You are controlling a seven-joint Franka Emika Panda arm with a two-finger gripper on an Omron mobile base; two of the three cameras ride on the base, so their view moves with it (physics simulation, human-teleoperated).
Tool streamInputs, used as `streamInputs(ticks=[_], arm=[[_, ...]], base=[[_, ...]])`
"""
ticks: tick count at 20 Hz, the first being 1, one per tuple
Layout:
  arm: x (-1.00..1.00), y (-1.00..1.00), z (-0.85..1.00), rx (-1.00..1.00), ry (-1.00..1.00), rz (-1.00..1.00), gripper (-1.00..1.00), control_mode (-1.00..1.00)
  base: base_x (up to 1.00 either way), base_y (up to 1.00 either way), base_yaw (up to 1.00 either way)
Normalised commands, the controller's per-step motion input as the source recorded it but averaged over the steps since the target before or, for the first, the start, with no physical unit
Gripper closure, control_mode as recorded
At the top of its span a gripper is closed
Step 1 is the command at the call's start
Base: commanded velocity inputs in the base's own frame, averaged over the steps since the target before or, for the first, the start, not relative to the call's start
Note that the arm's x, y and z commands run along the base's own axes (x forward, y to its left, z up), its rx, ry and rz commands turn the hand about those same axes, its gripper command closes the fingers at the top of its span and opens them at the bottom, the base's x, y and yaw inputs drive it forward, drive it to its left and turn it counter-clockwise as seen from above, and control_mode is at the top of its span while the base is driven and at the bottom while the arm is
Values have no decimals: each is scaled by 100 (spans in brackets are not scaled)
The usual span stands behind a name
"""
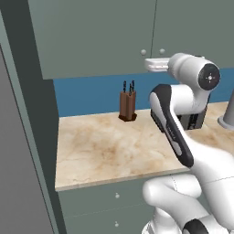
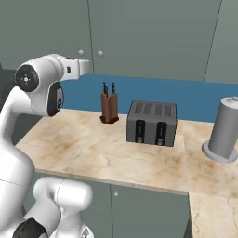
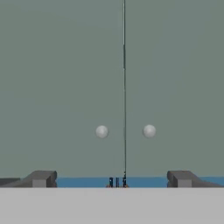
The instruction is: Get the candle and the beer from the cabinet and move them to the dining counter.
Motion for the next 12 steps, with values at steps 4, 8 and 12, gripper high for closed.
streamInputs(ticks=[4, 8, 12], arm=[[28, 1, -4, 0, 0, 0, -100, -100], [28, 0, 0, 0, 4, 0, -100, -100], [29, 3, 0, 0, 7, 0, -100, -100]], base=[[0, 0, 0], [0, 0, 0], [0, 0, 0]])
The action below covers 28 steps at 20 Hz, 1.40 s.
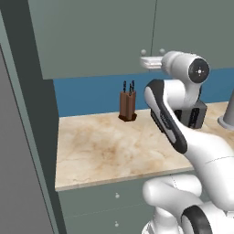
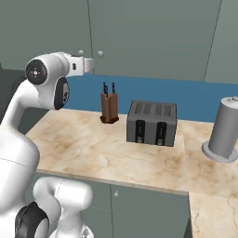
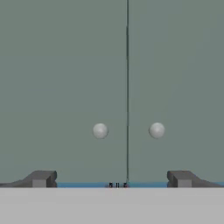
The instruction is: Get the candle and the beer from the cabinet and move them to the dining counter.
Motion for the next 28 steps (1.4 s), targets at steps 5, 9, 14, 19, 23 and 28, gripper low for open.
streamInputs(ticks=[5, 9, 14, 19, 23, 28], arm=[[26, 11, 0, 0, 3, 0, -100, -100], [22, 8, 0, 0, 1, 0, -100, -100], [20, 4, 0, 0, 1, 0, -100, -100], [12, 1, 0, 0, 0, 0, -100, -100], [14, 1, 0, 0, 0, 0, -100, -100], [15, 6, 0, 0, 1, 0, -100, -100]], base=[[0, 0, 0], [0, 0, 0], [0, 0, 0], [0, 0, 0], [0, 0, 0], [0, 0, 0]])
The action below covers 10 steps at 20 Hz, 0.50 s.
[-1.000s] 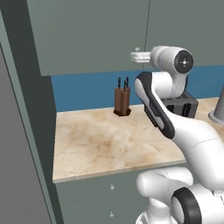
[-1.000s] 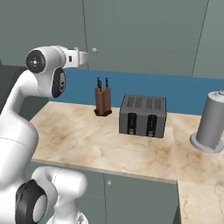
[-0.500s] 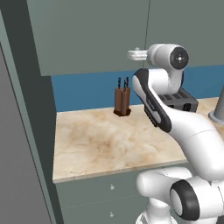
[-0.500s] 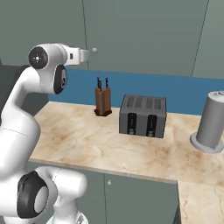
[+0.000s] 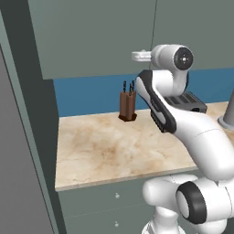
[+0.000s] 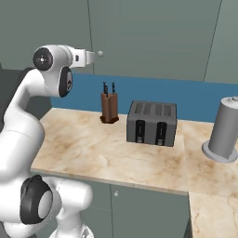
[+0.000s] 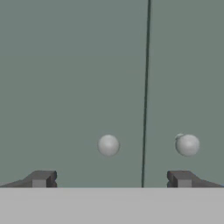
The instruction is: Get the candle and the beer from the cabinet and move them to the dining counter.
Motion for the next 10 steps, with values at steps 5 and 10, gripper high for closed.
streamInputs(ticks=[5, 10], arm=[[16, 5, 0, 0, 1, 0, -100, -100], [17, 1, 0, 0, 2, 0, -100, -100]], base=[[0, 0, 0], [0, 0, 0]])
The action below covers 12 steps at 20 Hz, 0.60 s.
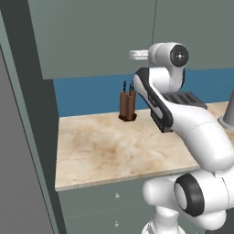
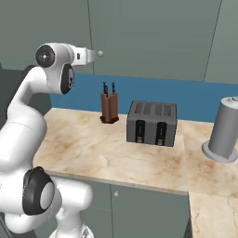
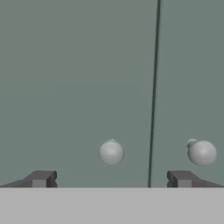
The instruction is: Get the candle and the beer from the cabinet and move them to the dining counter.
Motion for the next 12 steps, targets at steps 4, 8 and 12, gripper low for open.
streamInputs(ticks=[4, 8, 12], arm=[[16, 0, 0, 0, 2, 0, -100, -100], [13, 0, 0, 0, 1, 0, -100, -100], [13, 0, 0, 0, 2, 0, -100, -100]], base=[[0, 0, 0], [0, 0, 0], [0, 0, 0]])
